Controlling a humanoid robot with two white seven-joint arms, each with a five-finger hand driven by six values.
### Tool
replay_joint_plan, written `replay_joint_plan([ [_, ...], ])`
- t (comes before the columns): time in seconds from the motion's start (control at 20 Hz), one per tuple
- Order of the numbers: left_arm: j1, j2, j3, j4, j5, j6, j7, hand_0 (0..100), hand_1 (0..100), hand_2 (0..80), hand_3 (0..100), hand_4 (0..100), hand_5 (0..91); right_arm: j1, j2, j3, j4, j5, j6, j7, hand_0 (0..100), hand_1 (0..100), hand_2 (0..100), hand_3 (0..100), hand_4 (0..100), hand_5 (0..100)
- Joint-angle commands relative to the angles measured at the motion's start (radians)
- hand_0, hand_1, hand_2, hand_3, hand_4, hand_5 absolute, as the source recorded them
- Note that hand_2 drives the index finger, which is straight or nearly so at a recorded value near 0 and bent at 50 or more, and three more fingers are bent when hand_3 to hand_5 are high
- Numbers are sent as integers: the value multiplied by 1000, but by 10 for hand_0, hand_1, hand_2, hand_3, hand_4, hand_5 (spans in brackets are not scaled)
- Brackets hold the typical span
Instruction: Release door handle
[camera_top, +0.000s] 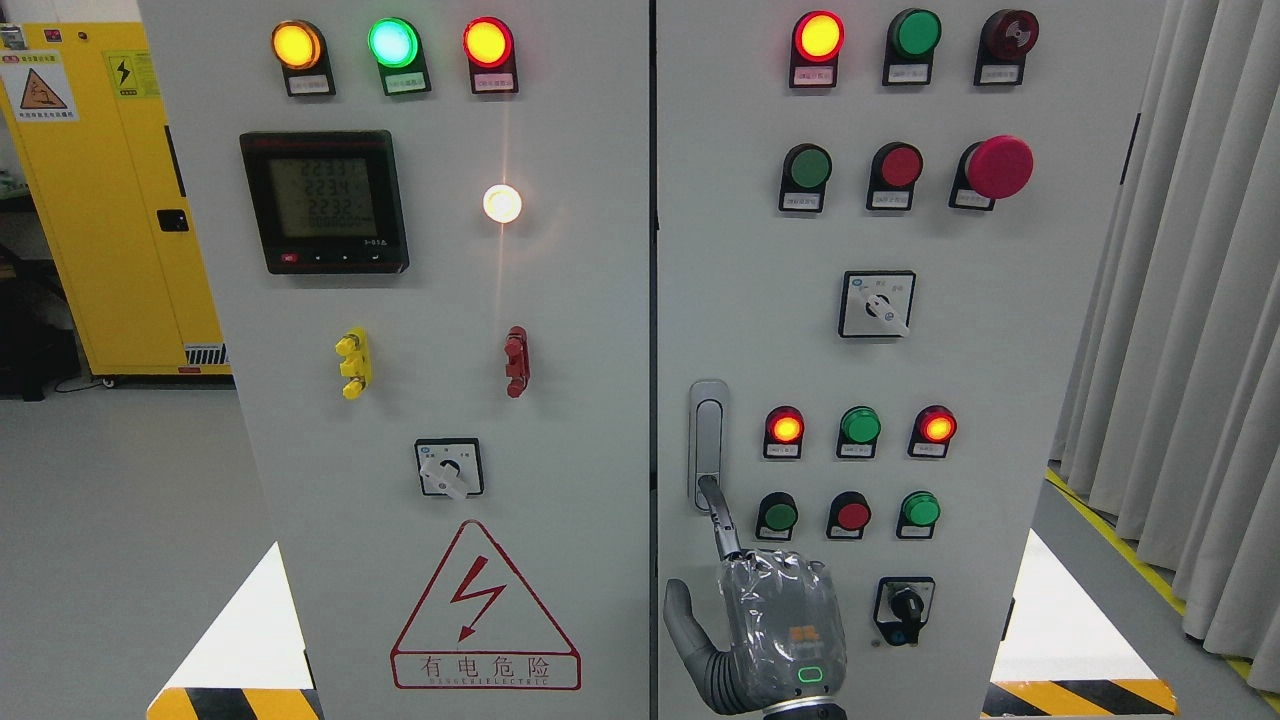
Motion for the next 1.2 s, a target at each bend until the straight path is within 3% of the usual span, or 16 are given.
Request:
replay_joint_plan([
  [0.0, 0, 0, 0, 0, 0, 1, 0, 120, 556, 0, 0, 0, 0, 1, 0, -2, 3, 0, 1, 4, 640, 411, 66, 1000, 1000, 1000],
  [0.25, 0, 0, 0, 0, 0, 1, 0, 120, 556, 0, 0, 0, 0, 2, 2, -2, 6, 0, 1, 5, 643, 412, 69, 1000, 1000, 1000],
  [0.45, 0, 0, 0, 0, 0, 1, 0, 120, 556, 0, 0, 0, 0, 5, 2, -2, 6, -2, 3, 30, 646, 413, 73, 1000, 1000, 1000],
  [1.15, 0, 0, 0, 0, 0, 1, 0, 120, 556, 0, 0, 0, 0, 7, 3, -2, 5, -2, 4, 33, 649, 415, 89, 1000, 1000, 1000],
])
